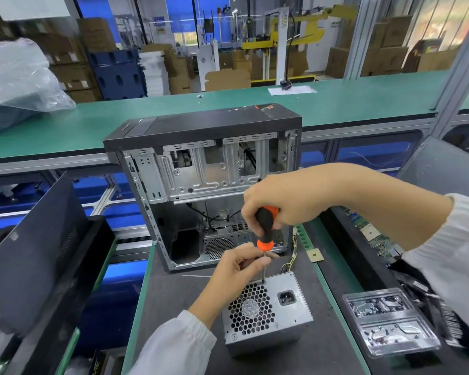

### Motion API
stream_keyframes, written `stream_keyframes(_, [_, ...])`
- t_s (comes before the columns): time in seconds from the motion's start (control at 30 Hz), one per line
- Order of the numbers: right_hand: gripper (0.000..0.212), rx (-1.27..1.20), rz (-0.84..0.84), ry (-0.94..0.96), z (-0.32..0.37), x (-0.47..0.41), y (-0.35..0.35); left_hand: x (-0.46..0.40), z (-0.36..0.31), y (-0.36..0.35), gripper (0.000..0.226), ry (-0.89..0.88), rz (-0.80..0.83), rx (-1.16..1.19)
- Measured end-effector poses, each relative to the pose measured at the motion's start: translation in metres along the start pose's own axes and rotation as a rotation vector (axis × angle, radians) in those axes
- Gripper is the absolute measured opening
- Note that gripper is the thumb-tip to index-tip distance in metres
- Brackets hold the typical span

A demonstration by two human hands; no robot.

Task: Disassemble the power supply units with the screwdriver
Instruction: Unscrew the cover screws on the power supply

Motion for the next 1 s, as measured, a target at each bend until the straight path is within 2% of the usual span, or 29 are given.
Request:
stream_keyframes(0.07, [0.033,-0.028,-0.030,-0.034,-0.003,-0.002,-0.003,0.000,-0.001,0.000,0.015,-0.006,-0.007,0.014])
stream_keyframes(0.17, [0.067,-0.107,-0.145,-0.223,-0.011,-0.002,-0.003,-0.002,0.001,0.001,0.017,0.007,-0.007,-0.002])
stream_keyframes(0.23, [0.073,0.016,-0.194,-0.346,-0.012,-0.005,-0.005,-0.003,0.001,0.002,0.015,0.016,0.010,-0.012])
stream_keyframes(0.3, [0.064,0.140,-0.250,-0.341,-0.010,-0.011,-0.007,-0.004,0.000,0.003,0.014,0.021,0.009,0.004])
stream_keyframes(0.37, [0.050,0.149,-0.230,-0.280,-0.008,-0.011,-0.007,-0.005,-0.002,0.003,0.014,0.019,0.007,0.050])
stream_keyframes(0.47, [0.009,0.077,-0.102,-0.122,-0.005,-0.002,-0.003,-0.008,-0.008,0.003,0.017,0.018,0.018,0.125])
stream_keyframes(0.57, [0.026,0.016,-0.031,0.002,0.001,0.003,-0.001,-0.009,-0.011,0.002,0.015,0.001,0.018,0.197])
stream_keyframes(0.63, [0.032,-0.011,-0.092,-0.005,0.003,0.000,-0.003,-0.008,-0.011,0.002,0.015,0.008,0.014,0.226])
stream_keyframes(0.7, [0.055,-0.007,-0.242,-0.126,-0.001,-0.002,-0.003,-0.009,-0.009,0.003,0.013,0.018,-0.005,0.232])
stream_keyframes(0.77, [0.065,0.090,-0.377,-0.285,-0.005,-0.002,0.000,-0.010,-0.010,0.003,0.011,0.020,-0.015,0.210])
stream_keyframes(0.83, [0.061,0.142,-0.390,-0.332,-0.008,-0.005,-0.002,-0.012,-0.010,0.003,0.010,0.028,-0.005,0.212])
stream_keyframes(0.9, [0.051,0.120,-0.284,-0.285,-0.008,-0.007,-0.005,-0.012,-0.011,0.002,0.010,0.030,0.023,0.241])
stream_keyframes(1.0, [0.014,0.003,-0.088,-0.160,-0.010,-0.001,-0.002,-0.015,-0.011,0.002,0.011,0.034,0.039,0.247])
Point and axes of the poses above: each hand's wrist, its own x-axis away from the middle knuckle, its own y-axis out of the back of the hand, z = x × y, the point moved 4 cm from there along -x, towards the middle knuckle, and after that the axes turned 5 degrees about -y, right-handed, at the moved point
